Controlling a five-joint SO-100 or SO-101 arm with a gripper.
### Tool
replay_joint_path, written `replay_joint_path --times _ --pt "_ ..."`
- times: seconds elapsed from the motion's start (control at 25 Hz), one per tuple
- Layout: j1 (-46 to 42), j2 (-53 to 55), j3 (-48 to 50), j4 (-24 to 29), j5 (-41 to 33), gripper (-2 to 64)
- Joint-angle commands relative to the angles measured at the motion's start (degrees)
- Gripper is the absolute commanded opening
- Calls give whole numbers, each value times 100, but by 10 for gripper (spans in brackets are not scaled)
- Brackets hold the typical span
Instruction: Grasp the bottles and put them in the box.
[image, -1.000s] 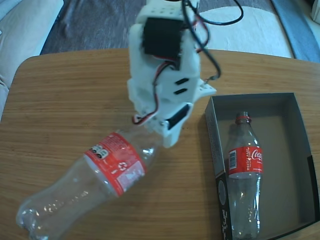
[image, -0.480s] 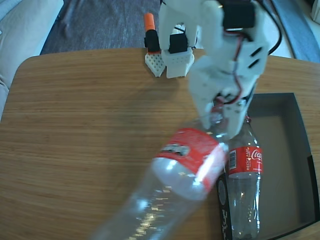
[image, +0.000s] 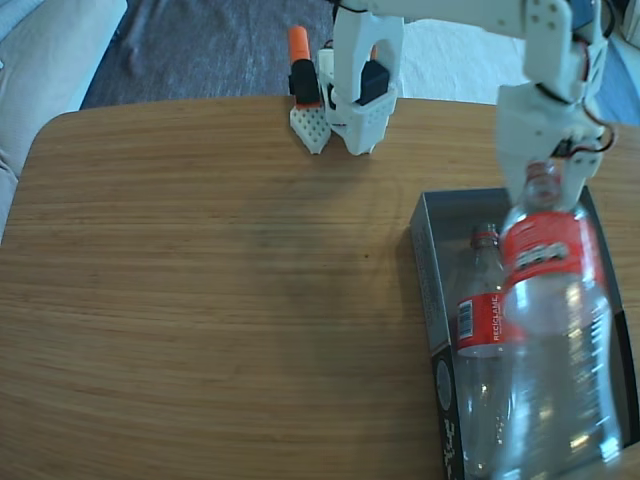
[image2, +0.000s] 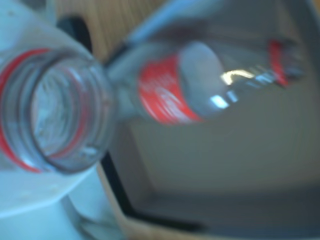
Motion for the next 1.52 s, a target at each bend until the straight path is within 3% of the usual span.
replay_joint_path --times 0.0,0.2,0.44,0.96,1.48 --pt "-642 105 -272 325 9 -3" --pt "-1670 26 -246 255 9 -3" --pt "-2074 -536 -141 -158 9 -3" --pt "-1854 -1600 -264 -571 18 -3" --pt "-1318 -2716 -1687 -492 9 -4"
